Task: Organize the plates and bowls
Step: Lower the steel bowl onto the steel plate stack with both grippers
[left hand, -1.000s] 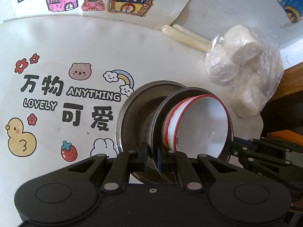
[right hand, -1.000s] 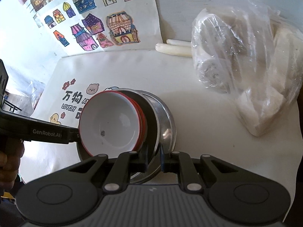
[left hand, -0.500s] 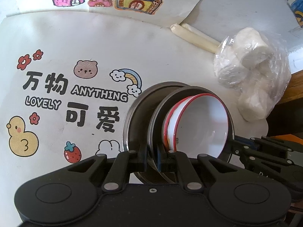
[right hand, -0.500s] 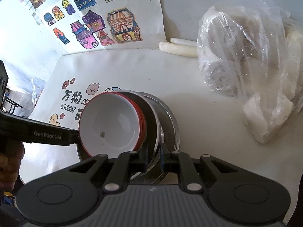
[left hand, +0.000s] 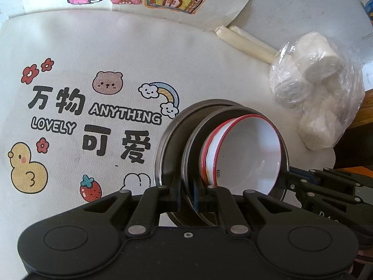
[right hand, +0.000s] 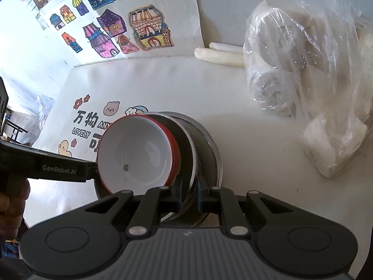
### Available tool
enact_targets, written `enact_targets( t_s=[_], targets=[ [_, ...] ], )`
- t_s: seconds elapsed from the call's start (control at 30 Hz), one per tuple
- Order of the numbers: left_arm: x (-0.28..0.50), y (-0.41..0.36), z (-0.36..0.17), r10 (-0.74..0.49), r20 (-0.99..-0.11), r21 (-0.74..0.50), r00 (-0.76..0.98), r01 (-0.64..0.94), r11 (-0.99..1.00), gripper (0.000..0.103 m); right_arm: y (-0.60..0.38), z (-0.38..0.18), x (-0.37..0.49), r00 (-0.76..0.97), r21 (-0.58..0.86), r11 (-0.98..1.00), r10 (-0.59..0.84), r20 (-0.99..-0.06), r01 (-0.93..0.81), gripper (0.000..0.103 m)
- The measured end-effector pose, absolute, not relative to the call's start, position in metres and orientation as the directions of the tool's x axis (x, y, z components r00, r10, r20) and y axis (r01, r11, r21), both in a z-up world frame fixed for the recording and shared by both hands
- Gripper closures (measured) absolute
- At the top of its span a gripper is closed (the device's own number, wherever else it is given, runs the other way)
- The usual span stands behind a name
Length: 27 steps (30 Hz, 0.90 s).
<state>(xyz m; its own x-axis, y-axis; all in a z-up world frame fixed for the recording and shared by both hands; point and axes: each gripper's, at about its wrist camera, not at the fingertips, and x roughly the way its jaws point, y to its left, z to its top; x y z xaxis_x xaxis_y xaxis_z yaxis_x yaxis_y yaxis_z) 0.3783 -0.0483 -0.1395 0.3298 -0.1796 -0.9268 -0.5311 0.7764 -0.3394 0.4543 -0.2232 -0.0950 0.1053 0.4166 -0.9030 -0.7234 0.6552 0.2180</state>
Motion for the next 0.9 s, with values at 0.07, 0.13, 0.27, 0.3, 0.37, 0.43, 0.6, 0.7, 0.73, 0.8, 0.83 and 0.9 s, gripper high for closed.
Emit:
enact_targets(
  t_s=[0.07, 0.13, 0.27, 0.3, 0.37, 0.43, 0.6, 0.7, 0.73, 0.8, 0.83, 0.9],
  targets=[
    [0.3791, -0.0481, -0.1409, -0.179, -0.928, -0.338, 0.327, -0.532, 0.777, 0.095, -0.2230, -0.0960, 0.4545, 0.105, 0.219, 0.657, 0.416, -0.903, -0.721, 0.089],
    [0.3794, -0.0482, -0.1415, -0.179, -0.928, -0.337, 0.326, -0.532, 0.777, 0.095, -0.2229, -0.0966, 0.4552, 0.105, 0.219, 0.658, 0.415, -0.904, -0.720, 0.089],
    [0.3789, -0.0479, -0.1426, -0.179, -0.929, -0.336, 0.325, -0.532, 0.777, 0.094, -0.2223, -0.0979, 0.4564, 0.104, 0.220, 0.661, 0.415, -0.904, -0.718, 0.089],
    [0.3789, -0.0476, -0.1432, -0.179, -0.929, -0.336, 0.325, -0.532, 0.777, 0.094, -0.2220, -0.0982, 0.4567, 0.105, 0.220, 0.662, 0.414, -0.904, -0.717, 0.089],
    [0.3792, -0.0476, -0.1435, -0.179, -0.929, -0.336, 0.325, -0.530, 0.779, 0.094, -0.2218, -0.0984, 0.4575, 0.106, 0.221, 0.664, 0.415, -0.904, -0.715, 0.089],
    [0.3794, -0.0478, -0.1438, -0.178, -0.929, -0.335, 0.325, -0.529, 0.779, 0.094, -0.2218, -0.0983, 0.4579, 0.107, 0.222, 0.665, 0.416, -0.903, -0.713, 0.089],
    [0.3785, -0.0476, -0.1437, -0.174, -0.930, -0.332, 0.325, -0.530, 0.780, 0.094, -0.2216, -0.0983, 0.4579, 0.108, 0.222, 0.667, 0.416, -0.903, -0.712, 0.089],
    [0.3785, -0.0478, -0.1440, -0.174, -0.930, -0.331, 0.325, -0.529, 0.781, 0.094, -0.2213, -0.0985, 0.4580, 0.109, 0.223, 0.668, 0.417, -0.902, -0.710, 0.089],
    [0.3783, -0.0478, -0.1441, -0.174, -0.930, -0.331, 0.325, -0.529, 0.781, 0.094, -0.2213, -0.0987, 0.4583, 0.109, 0.224, 0.668, 0.417, -0.902, -0.709, 0.089],
    [0.3784, -0.0478, -0.1443, -0.173, -0.930, -0.329, 0.323, -0.529, 0.782, 0.094, -0.2212, -0.0985, 0.4583, 0.109, 0.224, 0.669, 0.418, -0.902, -0.708, 0.089],
    [0.3787, -0.0479, -0.1443, -0.172, -0.931, -0.328, 0.323, -0.529, 0.782, 0.094, -0.2211, -0.0985, 0.4584, 0.110, 0.225, 0.670, 0.418, -0.902, -0.707, 0.089],
    [0.3787, -0.0479, -0.1444, -0.171, -0.931, -0.327, 0.322, -0.531, 0.782, 0.094, -0.2210, -0.0988, 0.4584, 0.112, 0.224, 0.673, 0.418, -0.902, -0.705, 0.089]
  ],
)
